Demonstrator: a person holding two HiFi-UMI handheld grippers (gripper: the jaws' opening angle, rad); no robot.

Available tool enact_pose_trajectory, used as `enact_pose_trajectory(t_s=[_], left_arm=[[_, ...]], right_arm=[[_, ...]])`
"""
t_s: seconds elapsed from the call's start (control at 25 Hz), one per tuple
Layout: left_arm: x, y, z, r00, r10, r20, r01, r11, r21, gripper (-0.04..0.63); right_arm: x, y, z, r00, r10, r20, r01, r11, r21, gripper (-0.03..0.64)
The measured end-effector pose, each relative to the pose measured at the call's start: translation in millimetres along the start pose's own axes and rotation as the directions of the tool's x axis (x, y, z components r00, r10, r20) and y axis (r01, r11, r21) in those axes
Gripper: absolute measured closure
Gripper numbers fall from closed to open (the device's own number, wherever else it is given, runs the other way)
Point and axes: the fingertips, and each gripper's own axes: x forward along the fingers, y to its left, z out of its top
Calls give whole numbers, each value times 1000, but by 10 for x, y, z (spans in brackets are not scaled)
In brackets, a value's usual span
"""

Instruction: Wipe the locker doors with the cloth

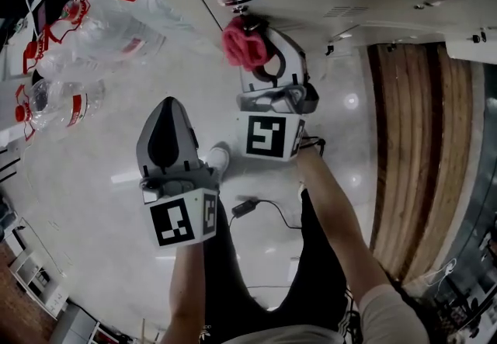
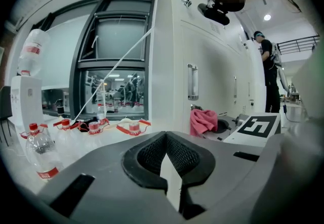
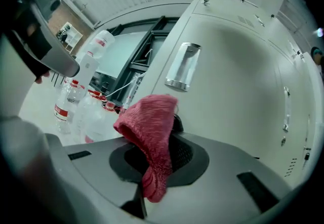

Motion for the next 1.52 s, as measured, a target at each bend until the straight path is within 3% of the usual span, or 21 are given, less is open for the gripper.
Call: enact_pose_trajectory(t_s=[0.76,1.28,1.52], left_arm=[[593,-1279,-4,996,-91,-4,91,996,-21,578],[688,-1453,84,995,-100,15,100,995,-14,578],[610,-1466,341,992,-116,42,118,992,-40,578]], right_arm=[[-463,-1863,-944,976,-188,-108,180,980,-80,586],[-513,-2000,-1018,977,-170,-130,162,985,-64,586],[-674,-1975,-640,976,-176,-126,171,984,-46,586]])
